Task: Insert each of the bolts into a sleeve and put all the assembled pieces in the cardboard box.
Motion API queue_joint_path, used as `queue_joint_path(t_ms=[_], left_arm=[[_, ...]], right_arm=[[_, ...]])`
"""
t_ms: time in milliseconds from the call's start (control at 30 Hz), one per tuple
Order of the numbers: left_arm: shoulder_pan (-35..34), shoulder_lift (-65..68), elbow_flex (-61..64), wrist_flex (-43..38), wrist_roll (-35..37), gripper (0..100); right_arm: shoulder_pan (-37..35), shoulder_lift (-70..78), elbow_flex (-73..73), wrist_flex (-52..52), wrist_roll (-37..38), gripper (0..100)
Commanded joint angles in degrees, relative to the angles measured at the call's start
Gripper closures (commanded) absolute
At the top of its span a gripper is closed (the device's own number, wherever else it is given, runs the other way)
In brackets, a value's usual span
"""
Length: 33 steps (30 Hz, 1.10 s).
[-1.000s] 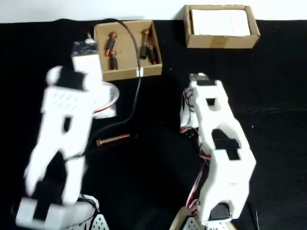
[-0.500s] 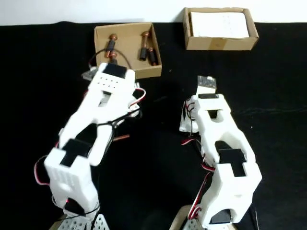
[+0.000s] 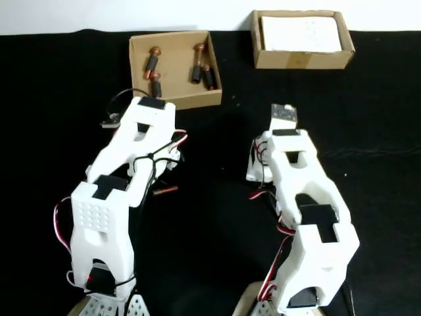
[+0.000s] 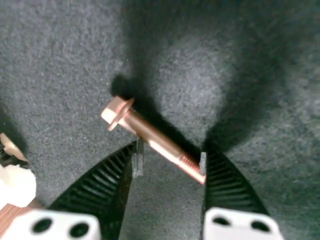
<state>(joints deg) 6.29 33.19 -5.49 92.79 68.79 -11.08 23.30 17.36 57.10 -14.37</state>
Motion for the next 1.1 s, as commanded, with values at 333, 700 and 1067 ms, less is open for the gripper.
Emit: queue_joint_path(t_ms=[333, 700, 1067], left_arm=[[-0.4, 2.86, -0.22, 0.18, 0.0, 80], [-0.31, 8.04, 1.54, 4.84, -5.89, 80], [-0.66, 8.66, -0.31, 4.75, -6.24, 94]], right_arm=[[0.57, -0.04, 0.04, -3.56, -0.18, 99.1], [0.57, -0.04, 0.04, -3.56, -0.18, 99.1], [0.57, -0.04, 0.04, -3.56, -0.18, 99.1]])
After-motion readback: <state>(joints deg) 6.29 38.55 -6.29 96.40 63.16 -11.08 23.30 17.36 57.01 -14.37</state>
